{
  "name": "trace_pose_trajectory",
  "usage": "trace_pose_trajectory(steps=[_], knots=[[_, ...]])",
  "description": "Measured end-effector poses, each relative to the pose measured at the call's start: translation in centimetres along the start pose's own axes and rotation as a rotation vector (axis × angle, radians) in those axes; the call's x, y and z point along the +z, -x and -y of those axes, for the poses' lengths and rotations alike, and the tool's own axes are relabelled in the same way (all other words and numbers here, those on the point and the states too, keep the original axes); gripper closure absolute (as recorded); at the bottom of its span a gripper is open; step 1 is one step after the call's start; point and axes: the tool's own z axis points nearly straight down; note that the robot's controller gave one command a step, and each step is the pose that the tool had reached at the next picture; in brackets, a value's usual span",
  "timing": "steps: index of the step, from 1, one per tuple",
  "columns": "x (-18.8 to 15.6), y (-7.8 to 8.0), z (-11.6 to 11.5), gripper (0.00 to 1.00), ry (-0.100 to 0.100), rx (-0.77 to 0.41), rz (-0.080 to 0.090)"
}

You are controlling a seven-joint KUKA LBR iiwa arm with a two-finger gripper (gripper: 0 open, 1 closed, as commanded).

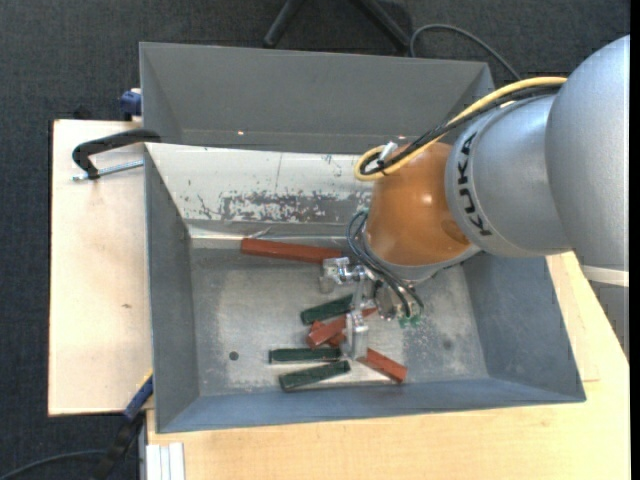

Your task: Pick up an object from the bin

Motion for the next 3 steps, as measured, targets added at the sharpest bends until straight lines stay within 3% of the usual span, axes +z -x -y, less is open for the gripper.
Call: trace_pose_trajectory(steps=[1,2,3], knots=[[-0.1,0.1,0.0,0.00,-0.001,0.000,0.003],[-0.1,0.1,-0.1,1.00,-0.001,-0.001,0.002],[-8.6,0.4,-0.1,1.00,-0.002,-0.002,0.015]])
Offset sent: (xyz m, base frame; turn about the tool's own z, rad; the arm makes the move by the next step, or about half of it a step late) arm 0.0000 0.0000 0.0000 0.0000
